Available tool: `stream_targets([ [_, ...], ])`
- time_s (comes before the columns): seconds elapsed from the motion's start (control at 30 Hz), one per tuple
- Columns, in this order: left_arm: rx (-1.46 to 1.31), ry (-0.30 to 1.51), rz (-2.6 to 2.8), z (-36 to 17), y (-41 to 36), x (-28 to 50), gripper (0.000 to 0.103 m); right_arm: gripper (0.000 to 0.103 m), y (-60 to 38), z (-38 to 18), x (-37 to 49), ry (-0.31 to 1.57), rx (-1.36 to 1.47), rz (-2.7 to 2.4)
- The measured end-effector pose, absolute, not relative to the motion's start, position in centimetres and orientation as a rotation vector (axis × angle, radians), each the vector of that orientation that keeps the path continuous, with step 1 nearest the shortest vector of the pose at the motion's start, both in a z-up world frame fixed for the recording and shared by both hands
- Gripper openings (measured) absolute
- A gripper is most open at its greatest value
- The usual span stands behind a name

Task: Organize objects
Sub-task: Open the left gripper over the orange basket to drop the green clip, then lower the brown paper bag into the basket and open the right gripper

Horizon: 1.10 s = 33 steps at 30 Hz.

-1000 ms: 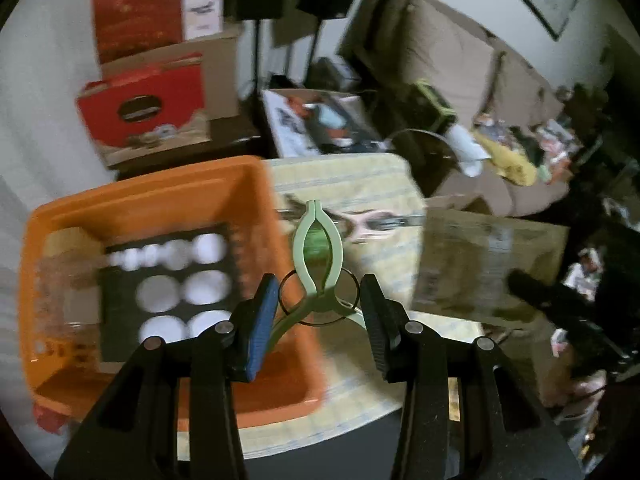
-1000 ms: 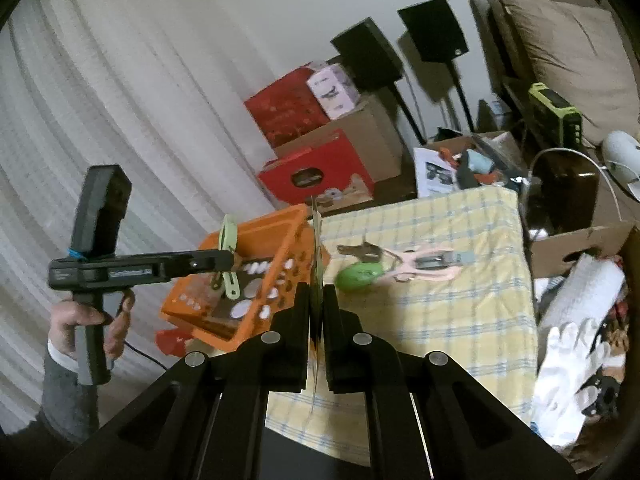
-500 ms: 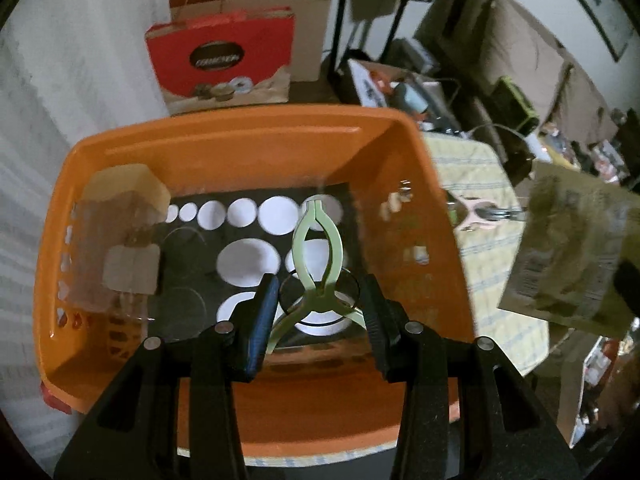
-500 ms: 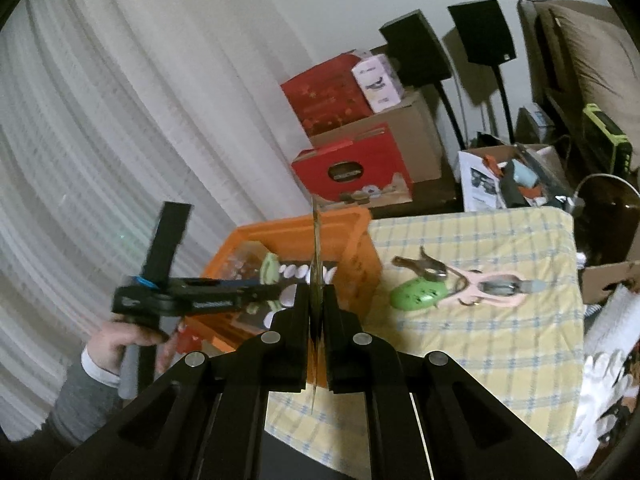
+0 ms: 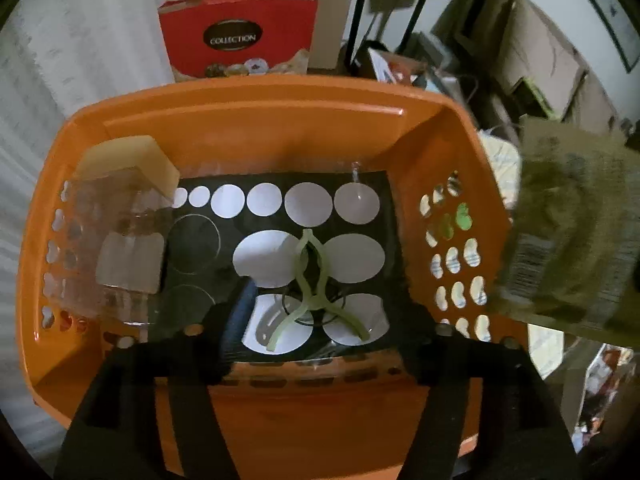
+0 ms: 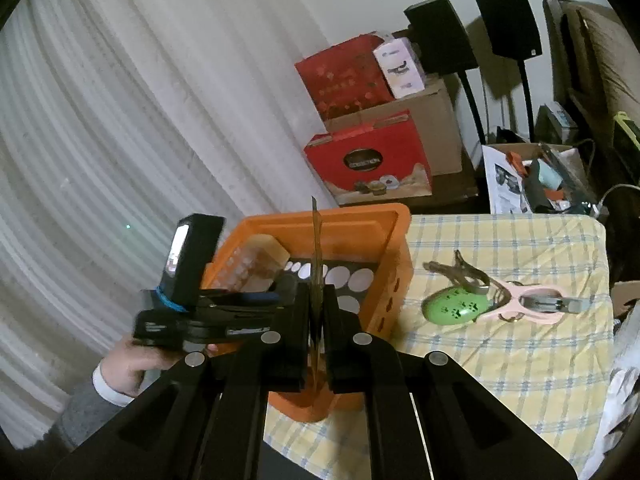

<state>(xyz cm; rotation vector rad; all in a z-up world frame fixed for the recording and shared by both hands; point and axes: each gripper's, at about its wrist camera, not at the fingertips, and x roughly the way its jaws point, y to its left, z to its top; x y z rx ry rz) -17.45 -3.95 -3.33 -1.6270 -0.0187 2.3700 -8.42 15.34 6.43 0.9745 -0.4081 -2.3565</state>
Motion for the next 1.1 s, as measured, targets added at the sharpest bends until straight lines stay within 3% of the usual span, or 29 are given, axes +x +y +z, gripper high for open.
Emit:
stream_targets([
  [0.2, -1.564, -0.056, 2.461, -0.1, -7.7, -16.1, 0.067, 0.005, 12.6, 6.3, -9.3, -0.336, 0.987, -2.34],
  [0.33, -1.511, -0.091, 2.535, 2.2, -11.0, -14.8, 0.076, 0.005, 9.4, 6.2, -10.0, -0.249, 0.997, -2.328],
  [0.5, -1.489, -0.11, 2.585, 3.7, -14.1, -13.8, 0.076, 0.005, 4.5, 5.5, -10.7, -0.121, 1.026, -2.293],
  [0.73, -1.48, -0.115, 2.628, 4.1, -17.0, -12.4, 0.076, 0.005, -1.0, 4.5, -11.5, 0.044, 1.098, -2.307],
  [0.97, -1.49, -0.182, 2.636, 3.5, -19.1, -12.3, 0.076, 0.005, -5.6, 3.0, -12.0, 0.381, 1.062, -2.403],
  [1.1, -1.508, -0.198, 2.628, 2.7, -19.6, -12.2, 0.076, 0.005, -6.9, 0.9, -12.5, 0.458, 1.1, -2.381],
])
